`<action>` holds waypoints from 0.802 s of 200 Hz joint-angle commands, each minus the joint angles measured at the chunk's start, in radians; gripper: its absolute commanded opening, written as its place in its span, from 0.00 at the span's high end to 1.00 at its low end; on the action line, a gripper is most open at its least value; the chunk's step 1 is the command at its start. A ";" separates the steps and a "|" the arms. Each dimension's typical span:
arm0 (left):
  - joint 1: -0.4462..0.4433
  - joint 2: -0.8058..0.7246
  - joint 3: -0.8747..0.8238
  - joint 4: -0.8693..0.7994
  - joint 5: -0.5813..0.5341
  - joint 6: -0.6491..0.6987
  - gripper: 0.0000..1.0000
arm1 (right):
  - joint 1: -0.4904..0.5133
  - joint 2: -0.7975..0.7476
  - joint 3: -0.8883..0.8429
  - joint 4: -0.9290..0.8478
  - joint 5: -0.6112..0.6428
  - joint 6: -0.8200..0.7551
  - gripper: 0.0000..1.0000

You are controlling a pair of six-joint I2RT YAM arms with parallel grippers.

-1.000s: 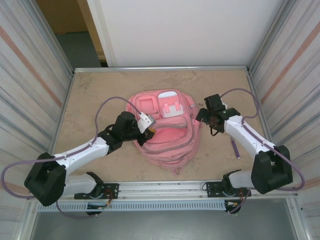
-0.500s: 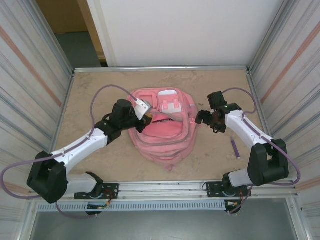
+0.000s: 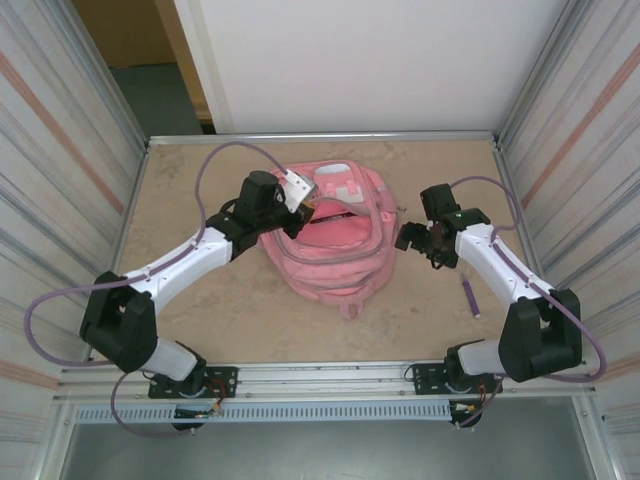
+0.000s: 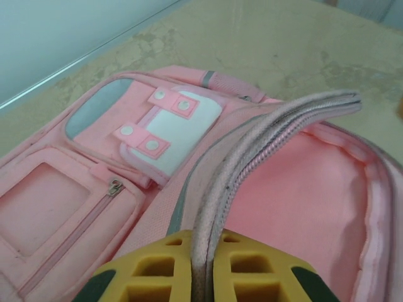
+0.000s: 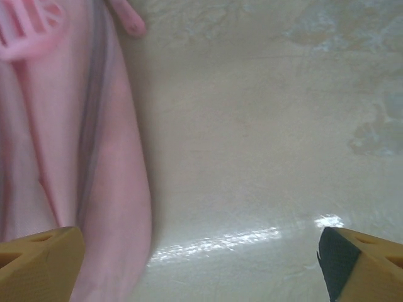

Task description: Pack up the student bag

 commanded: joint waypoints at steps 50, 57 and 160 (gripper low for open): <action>-0.099 0.224 0.183 0.020 -0.366 -0.196 1.00 | -0.178 -0.139 -0.115 -0.087 0.016 0.141 0.04; -0.099 0.246 0.206 0.004 -0.358 -0.199 1.00 | -0.178 -0.144 -0.121 -0.084 0.015 0.141 0.04; 0.055 -0.043 0.270 -0.056 -0.228 -0.062 1.00 | -0.178 -0.153 -0.110 -0.080 0.031 0.073 0.05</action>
